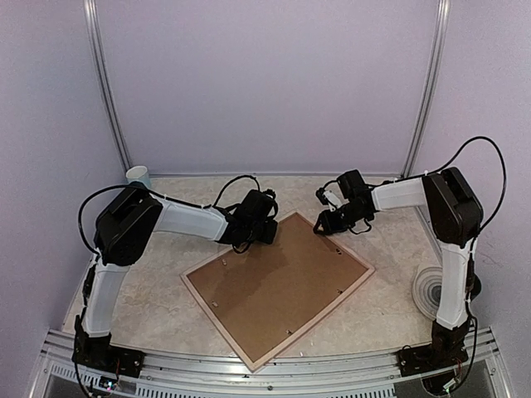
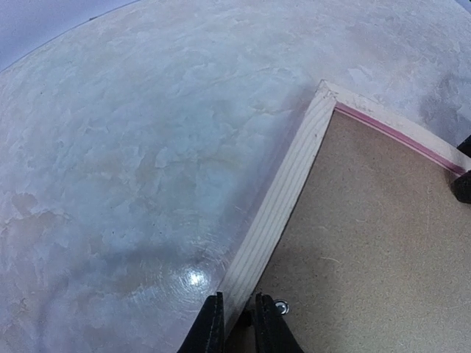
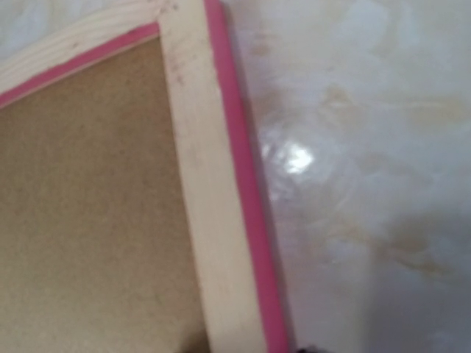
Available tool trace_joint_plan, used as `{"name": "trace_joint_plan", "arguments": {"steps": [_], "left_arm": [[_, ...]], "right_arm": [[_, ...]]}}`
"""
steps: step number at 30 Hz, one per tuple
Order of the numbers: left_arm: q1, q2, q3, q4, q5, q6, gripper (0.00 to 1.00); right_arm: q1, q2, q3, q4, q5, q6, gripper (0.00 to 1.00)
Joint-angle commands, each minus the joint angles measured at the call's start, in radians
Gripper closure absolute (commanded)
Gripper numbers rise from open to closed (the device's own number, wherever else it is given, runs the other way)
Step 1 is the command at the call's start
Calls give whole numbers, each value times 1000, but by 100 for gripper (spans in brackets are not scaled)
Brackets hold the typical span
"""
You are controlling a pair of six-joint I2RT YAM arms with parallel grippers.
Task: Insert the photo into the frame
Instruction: Press the fastener onto the backboard, then hold the photo frame at the center of the board.
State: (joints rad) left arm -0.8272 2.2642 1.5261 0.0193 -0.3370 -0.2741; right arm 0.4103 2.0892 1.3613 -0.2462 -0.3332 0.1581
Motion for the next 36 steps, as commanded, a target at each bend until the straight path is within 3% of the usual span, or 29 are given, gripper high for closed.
{"name": "trace_joint_plan", "arguments": {"steps": [1, 9, 17, 26, 30, 36], "left_arm": [[-22, -26, -21, -151, 144, 0, 82], [15, -170, -164, -166, 111, -36, 77], [24, -394, -364, -157, 70, -101, 73], [24, -536, -537, -168, 40, -129, 66], [33, -528, -539, -133, 100, -59, 65], [66, -448, -431, -120, 199, 78, 64]], "right_arm": [[68, 31, -25, -112, -87, 21, 67], [62, 10, -31, -130, -17, 60, 68], [38, -74, -186, -27, -8, 181, 71], [37, -227, -323, 2, 84, 219, 71], [40, -310, -338, -7, 111, 190, 67], [96, -364, -230, -33, 67, 30, 55]]}}
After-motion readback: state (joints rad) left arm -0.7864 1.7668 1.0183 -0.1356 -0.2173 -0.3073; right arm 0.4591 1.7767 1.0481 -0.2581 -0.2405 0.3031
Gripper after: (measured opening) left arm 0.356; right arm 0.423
